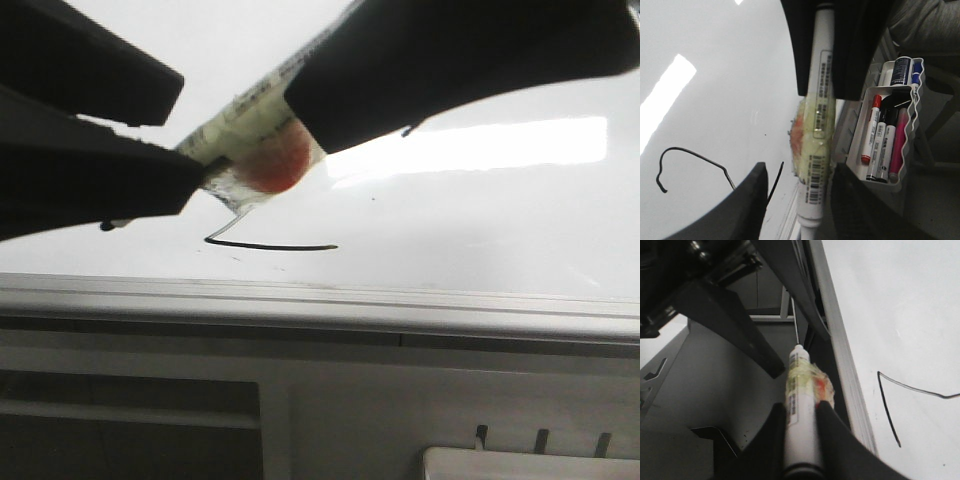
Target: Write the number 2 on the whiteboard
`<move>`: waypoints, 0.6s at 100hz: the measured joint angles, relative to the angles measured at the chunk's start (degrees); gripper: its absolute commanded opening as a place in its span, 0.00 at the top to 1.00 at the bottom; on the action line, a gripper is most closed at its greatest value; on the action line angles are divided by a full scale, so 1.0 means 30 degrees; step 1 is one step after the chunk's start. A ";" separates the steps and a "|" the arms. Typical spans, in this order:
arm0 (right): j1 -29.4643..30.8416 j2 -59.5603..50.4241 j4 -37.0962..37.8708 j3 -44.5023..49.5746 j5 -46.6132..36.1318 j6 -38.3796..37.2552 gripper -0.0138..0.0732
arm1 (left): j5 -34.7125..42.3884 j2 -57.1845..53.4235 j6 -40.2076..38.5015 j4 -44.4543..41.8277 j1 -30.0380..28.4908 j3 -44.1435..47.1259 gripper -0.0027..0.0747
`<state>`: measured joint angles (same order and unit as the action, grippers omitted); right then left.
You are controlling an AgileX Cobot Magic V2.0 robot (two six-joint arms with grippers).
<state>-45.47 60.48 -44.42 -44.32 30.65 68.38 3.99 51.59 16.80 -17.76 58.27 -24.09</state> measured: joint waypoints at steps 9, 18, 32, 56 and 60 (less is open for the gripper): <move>-0.0259 0.0000 0.0000 -0.0104 0.0104 0.0000 0.90 | -0.0662 0.0224 0.0000 -0.0033 0.0000 0.0000 0.60; -0.0370 0.0000 0.0000 -0.0229 0.0220 0.0000 0.90 | -0.1088 0.0307 0.0000 -0.0033 0.0000 0.0000 0.60; -0.0370 0.0000 0.0000 -0.0267 0.0322 0.0000 0.90 | -0.1051 0.0307 0.0000 -0.0033 0.0000 0.0000 0.61; -0.0370 0.0000 0.0000 -0.0267 0.0335 0.0000 0.90 | -0.1025 0.0307 0.0000 -0.0033 0.0000 0.0000 0.80; -0.0370 0.0000 0.0000 -0.0267 0.0335 0.0000 0.90 | -0.1025 0.0307 0.0000 -0.0033 0.0000 0.0000 0.84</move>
<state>-46.58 60.48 -44.42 -45.12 31.66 68.38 0.91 52.51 16.80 -17.86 58.27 -24.09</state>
